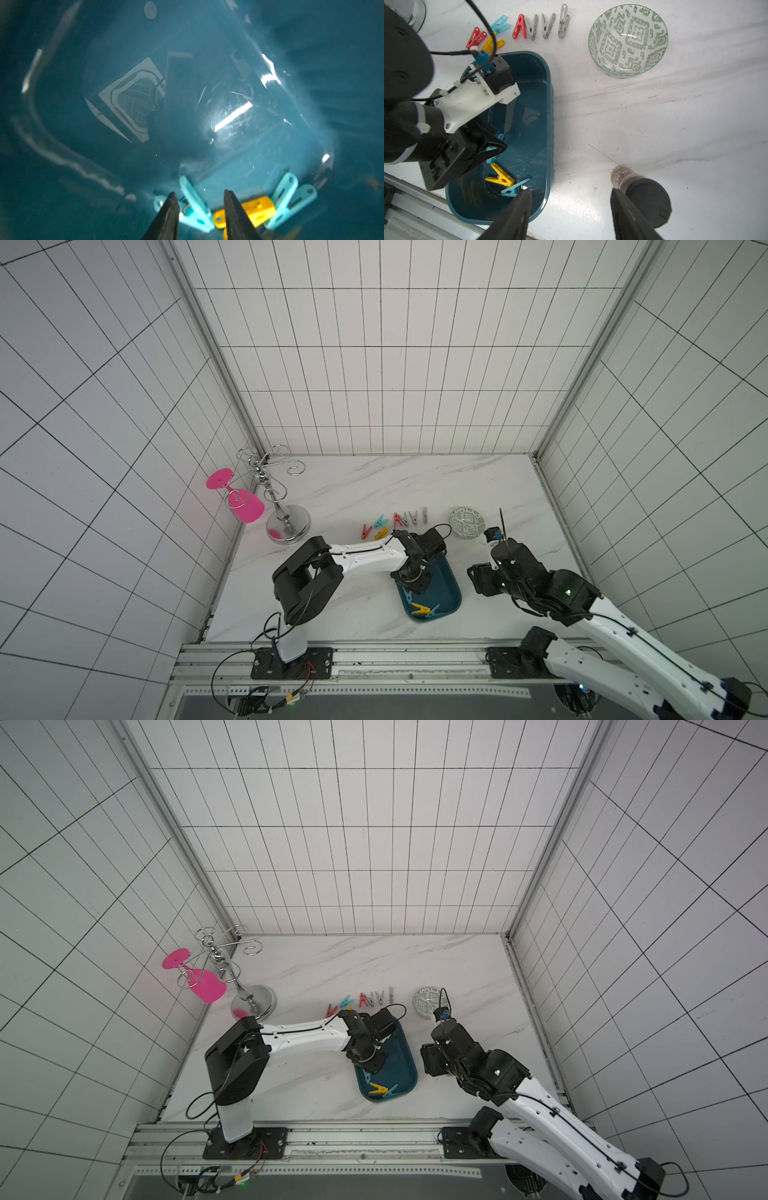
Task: Take the clothespins out of the storage box
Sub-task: Pick up the clothespin from the storage box, then place the clothespin at the center of the board.
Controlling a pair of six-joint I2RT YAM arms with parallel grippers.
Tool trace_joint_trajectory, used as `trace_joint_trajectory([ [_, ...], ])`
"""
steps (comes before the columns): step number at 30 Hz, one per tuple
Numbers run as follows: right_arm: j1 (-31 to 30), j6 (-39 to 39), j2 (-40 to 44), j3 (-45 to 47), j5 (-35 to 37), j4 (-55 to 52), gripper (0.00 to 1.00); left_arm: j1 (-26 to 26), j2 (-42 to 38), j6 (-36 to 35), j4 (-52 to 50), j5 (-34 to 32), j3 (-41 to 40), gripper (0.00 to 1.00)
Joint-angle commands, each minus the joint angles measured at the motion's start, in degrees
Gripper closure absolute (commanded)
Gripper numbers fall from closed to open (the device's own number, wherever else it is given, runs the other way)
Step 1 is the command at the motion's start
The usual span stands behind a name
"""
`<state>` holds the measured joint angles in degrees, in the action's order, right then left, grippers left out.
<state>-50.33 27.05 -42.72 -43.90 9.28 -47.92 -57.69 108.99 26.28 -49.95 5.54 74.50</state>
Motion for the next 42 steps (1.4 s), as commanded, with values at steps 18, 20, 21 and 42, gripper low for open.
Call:
trace_joint_trajectory([
  [18, -1.0, 0.2, 0.8, 0.8, 0.9, -0.6, 0.38, -0.1, -0.1, -1.8, -2.4, -5.8, 6.8, 1.0],
  [20, -1.0, 0.2, 0.8, 0.8, 0.9, -0.6, 0.38, 0.0, -1.2, -3.0, -2.6, -6.6, 7.7, 1.0],
  [21, -1.0, 0.2, 0.8, 0.9, 1.0, -0.6, 0.38, 0.0, -1.9, -3.7, -2.7, -7.5, 8.3, 1.0],
  [42, -1.1, 0.5, -2.0, 0.3, 1.4, -1.0, 0.38, 28.7, 3.8, -14.6, -3.0, -9.7, 19.5, 1.0],
])
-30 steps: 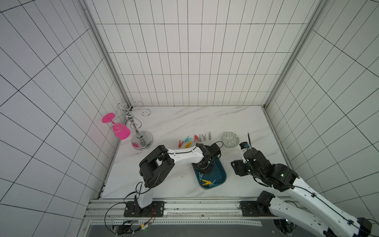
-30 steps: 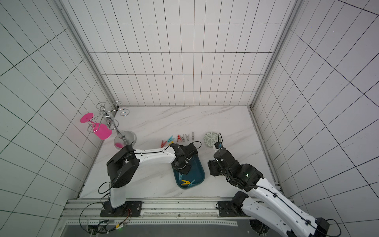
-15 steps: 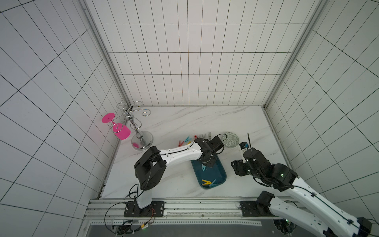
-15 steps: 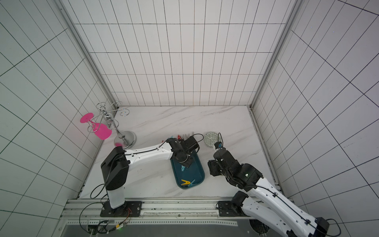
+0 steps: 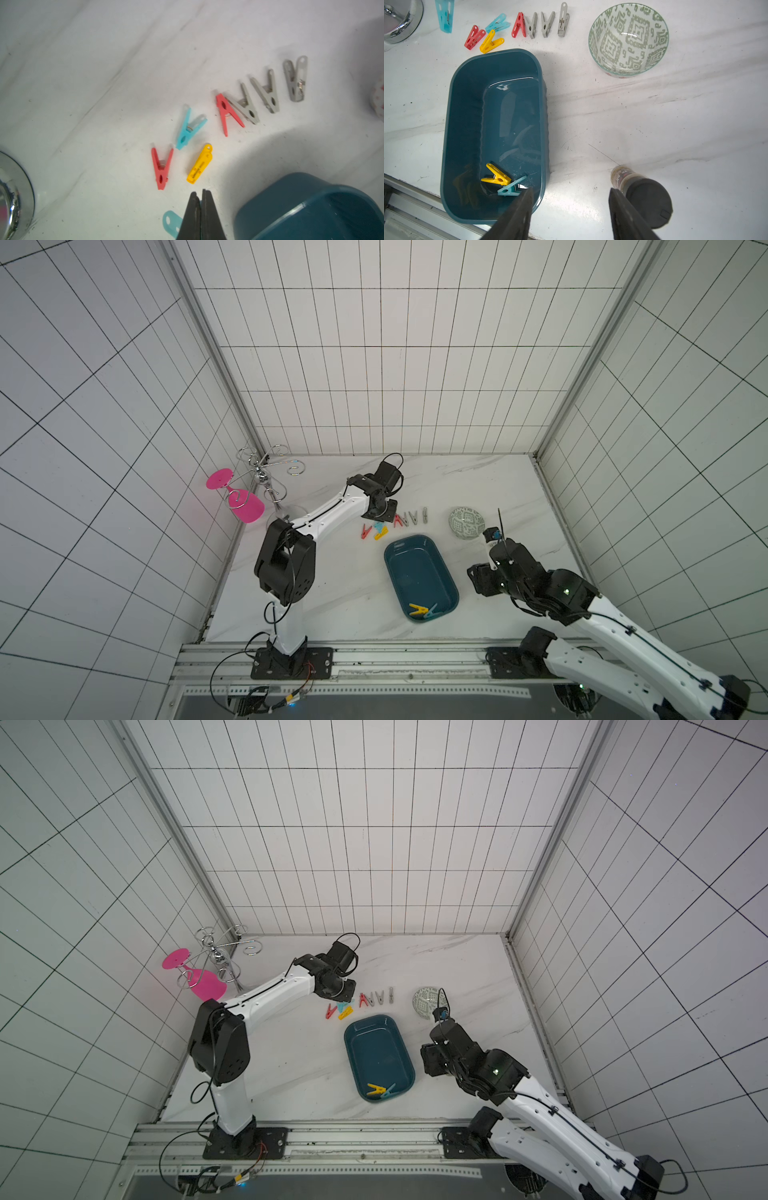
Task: Take the clothespins out of the storage box
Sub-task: Place the clothespin at the center of the board.
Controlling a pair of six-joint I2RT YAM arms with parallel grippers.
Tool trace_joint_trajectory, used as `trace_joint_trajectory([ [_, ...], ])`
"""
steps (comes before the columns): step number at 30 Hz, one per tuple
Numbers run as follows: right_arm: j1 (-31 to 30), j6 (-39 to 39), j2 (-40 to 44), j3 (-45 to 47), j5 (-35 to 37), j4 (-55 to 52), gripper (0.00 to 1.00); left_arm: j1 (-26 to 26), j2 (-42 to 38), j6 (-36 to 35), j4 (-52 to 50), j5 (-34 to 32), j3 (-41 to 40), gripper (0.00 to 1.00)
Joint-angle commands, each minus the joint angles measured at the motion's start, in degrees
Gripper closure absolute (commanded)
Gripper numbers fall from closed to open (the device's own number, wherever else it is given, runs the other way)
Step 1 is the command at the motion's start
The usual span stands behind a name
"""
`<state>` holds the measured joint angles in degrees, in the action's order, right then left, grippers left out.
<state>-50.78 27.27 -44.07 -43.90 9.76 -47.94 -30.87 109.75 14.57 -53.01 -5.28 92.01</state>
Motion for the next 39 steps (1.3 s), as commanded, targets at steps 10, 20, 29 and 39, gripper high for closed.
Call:
trace_joint_trajectory([
  [10, -0.6, 0.2, -2.8, -0.2, -0.2, -1.0, 0.36, 7.9, 13.8, -5.9, 0.4, 4.4, 10.8, 1.0],
  [20, -0.3, 1.3, -4.5, -0.6, 0.4, 1.1, 0.27, 8.6, 21.3, -6.9, 0.2, 5.3, 17.8, 1.0],
  [29, 7.6, -2.6, -8.4, -5.2, -3.5, 2.7, 0.17, 9.6, 22.2, -8.2, -0.2, 7.0, 17.0, 0.94],
  [39, 26.9, -10.6, -14.7, -11.0, -12.3, 5.7, 0.13, 10.2, 16.7, -10.4, 1.5, 10.3, 12.8, 0.69],
])
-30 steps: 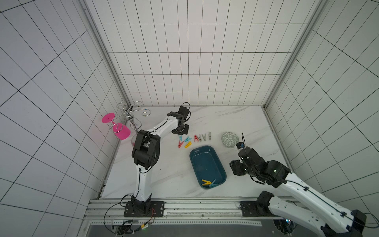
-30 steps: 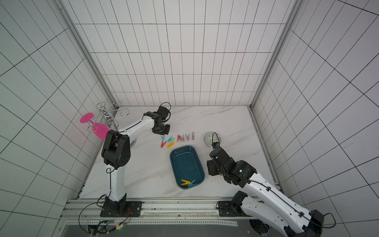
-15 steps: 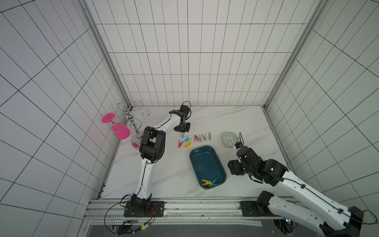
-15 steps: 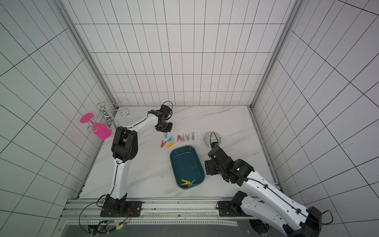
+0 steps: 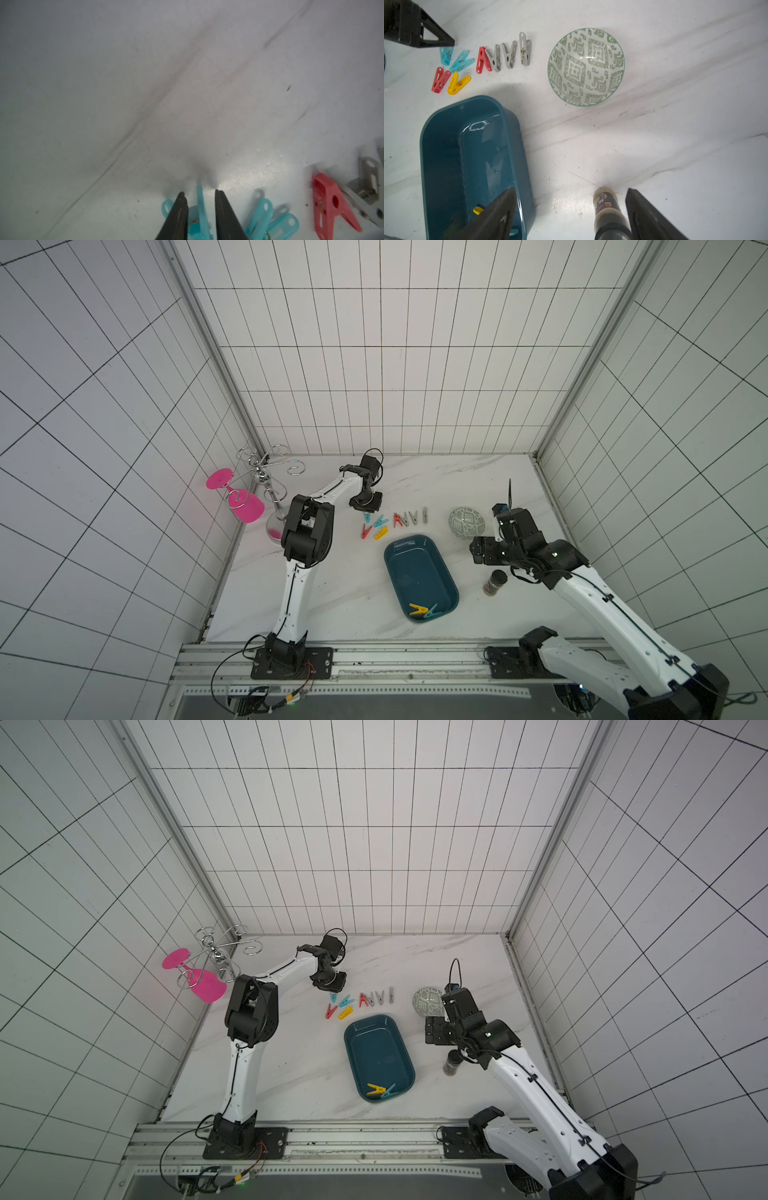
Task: Take the clothespins out of the storage box
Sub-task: Place the clothespin at the center of the board, then pick up the clothespin from the storage box.
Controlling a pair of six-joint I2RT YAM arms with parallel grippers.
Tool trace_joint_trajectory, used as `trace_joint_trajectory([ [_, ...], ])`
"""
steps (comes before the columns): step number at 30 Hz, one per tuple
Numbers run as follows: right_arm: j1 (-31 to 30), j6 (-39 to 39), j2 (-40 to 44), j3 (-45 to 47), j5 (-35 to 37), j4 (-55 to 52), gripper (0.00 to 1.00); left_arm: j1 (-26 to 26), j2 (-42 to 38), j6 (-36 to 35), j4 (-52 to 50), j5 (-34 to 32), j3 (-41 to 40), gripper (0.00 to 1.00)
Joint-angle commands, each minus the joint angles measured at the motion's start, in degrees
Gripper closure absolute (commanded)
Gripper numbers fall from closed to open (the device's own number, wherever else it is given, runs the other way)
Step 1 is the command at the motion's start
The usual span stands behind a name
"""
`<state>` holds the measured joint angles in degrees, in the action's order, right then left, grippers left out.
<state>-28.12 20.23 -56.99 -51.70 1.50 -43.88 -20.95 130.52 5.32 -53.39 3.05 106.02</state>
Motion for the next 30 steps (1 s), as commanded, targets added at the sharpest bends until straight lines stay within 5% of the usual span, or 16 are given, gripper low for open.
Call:
trace_joint_trajectory([
  [1, 6.4, -4.5, -2.8, -3.6, -5.1, 1.6, 0.13, 0.4, -5.1, -1.7, 2.6, 2.4, -2.2, 0.66],
  [5, 14.8, -8.0, -6.3, -5.2, -8.4, 5.6, 0.11, 1.7, -10.5, -3.7, 6.0, 3.5, -6.7, 0.52],
  [10, 25.0, -10.4, -9.6, -6.0, -12.2, 12.0, 0.07, 6.2, -20.8, -5.4, 14.8, 6.5, -16.8, 0.17],
  [12, 28.1, -10.6, -11.5, -6.3, -13.3, 14.5, 0.06, 8.6, -25.0, -5.8, 18.5, 7.9, -21.3, 0.15],
  [13, 29.5, -10.7, -12.7, -6.6, -14.0, 15.5, 0.06, 9.9, -26.8, -6.0, 20.3, 8.6, -23.8, 0.02],
  [21, 30.3, -16.3, -20.7, -12.5, -25.7, 13.5, 0.19, 12.6, -35.2, -11.2, 29.2, 12.3, -35.4, 0.02],
  [30, 13.0, -32.4, -18.4, -10.9, -33.5, -1.1, 0.28, 12.6, -41.0, -16.4, 34.8, 12.4, -43.6, 0.02],
])
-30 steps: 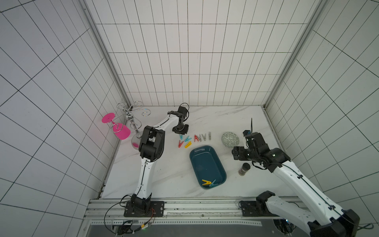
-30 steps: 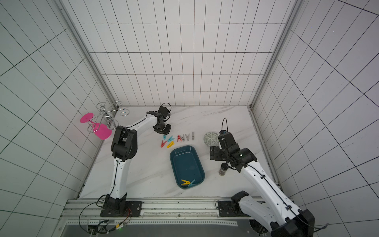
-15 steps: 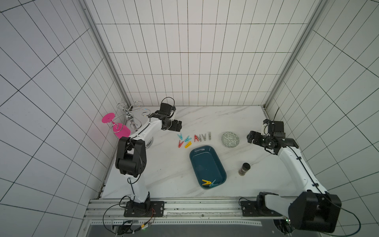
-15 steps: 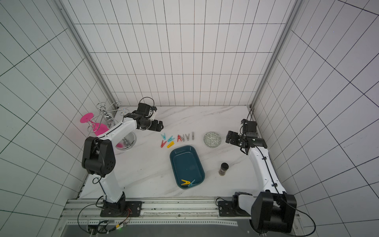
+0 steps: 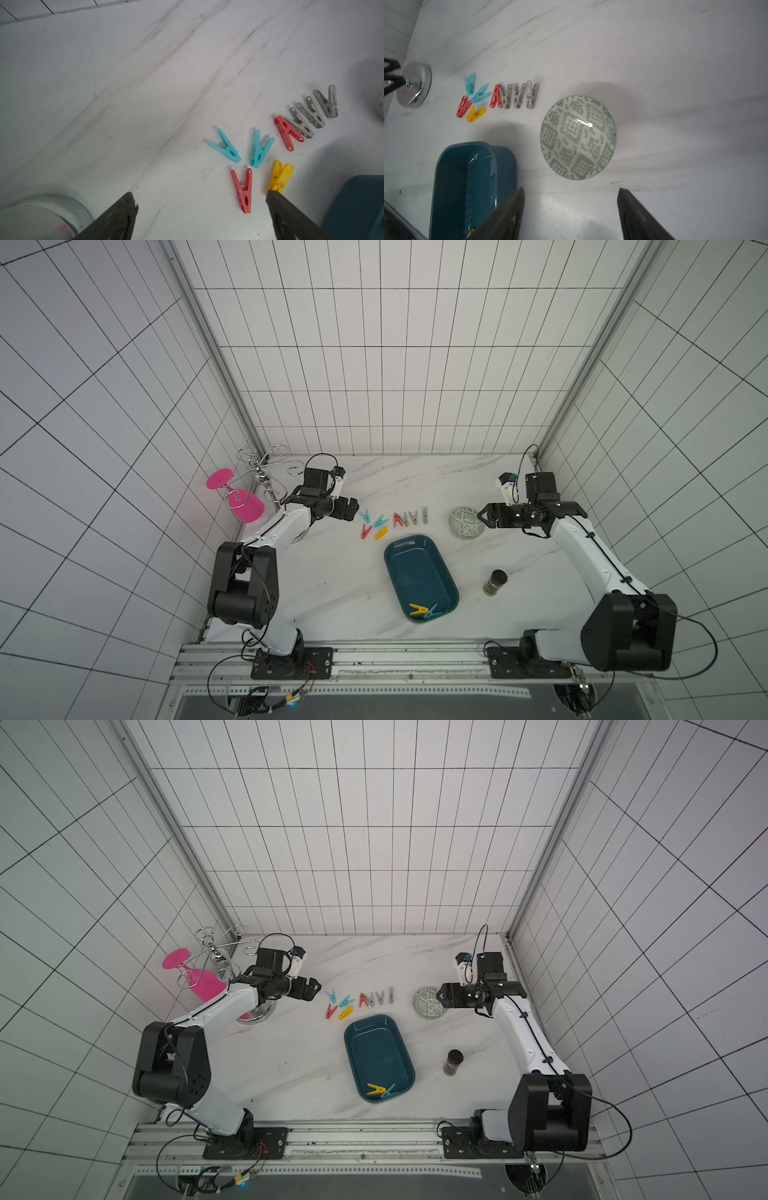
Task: Take the clothespins out of the storage box
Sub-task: Pick up the clothespin from the storage box.
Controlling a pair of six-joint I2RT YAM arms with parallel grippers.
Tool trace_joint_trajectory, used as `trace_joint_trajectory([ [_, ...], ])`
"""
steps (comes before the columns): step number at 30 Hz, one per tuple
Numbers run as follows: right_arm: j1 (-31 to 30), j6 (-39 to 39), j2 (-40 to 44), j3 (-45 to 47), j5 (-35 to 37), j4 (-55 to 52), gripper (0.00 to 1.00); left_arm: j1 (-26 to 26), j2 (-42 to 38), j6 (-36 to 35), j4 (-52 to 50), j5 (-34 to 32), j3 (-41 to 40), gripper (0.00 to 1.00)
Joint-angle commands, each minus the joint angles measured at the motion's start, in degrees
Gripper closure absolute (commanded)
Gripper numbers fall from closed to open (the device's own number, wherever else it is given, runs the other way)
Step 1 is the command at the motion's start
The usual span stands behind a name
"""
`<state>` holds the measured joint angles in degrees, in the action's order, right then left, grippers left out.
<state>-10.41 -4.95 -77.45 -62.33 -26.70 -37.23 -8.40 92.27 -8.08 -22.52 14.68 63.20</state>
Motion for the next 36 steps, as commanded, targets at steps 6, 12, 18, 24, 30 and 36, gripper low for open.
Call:
trace_joint_trajectory([
  [6, -19.1, -11.0, 2.4, 1.3, -3.7, -16.0, 0.32, 0.0, -5.1, -1.0, 3.7, -0.7, -2.4, 0.02],
  [12, -32.1, -9.2, 1.9, 4.1, 1.8, -15.1, 0.38, -0.5, -7.8, 1.2, 1.7, 2.0, -2.5, 0.02],
  [18, -39.4, -8.8, -0.9, 6.3, 3.9, -11.4, 0.43, -4.2, -11.5, 1.8, 1.9, -1.0, -3.7, 0.02],
  [24, -45.2, -7.1, -4.9, 7.6, 4.7, -5.6, 0.44, -6.7, -13.3, 5.3, 1.8, -5.1, -4.6, 0.02],
  [30, -49.2, -5.5, -9.3, 8.7, 7.4, 0.6, 0.41, -7.0, -15.0, 8.3, 1.6, -8.8, -5.5, 0.02],
  [36, -51.5, -3.6, -15.0, 7.4, 10.5, 3.5, 0.42, -7.0, -16.6, 8.9, -0.3, -10.2, -5.8, 0.02],
])
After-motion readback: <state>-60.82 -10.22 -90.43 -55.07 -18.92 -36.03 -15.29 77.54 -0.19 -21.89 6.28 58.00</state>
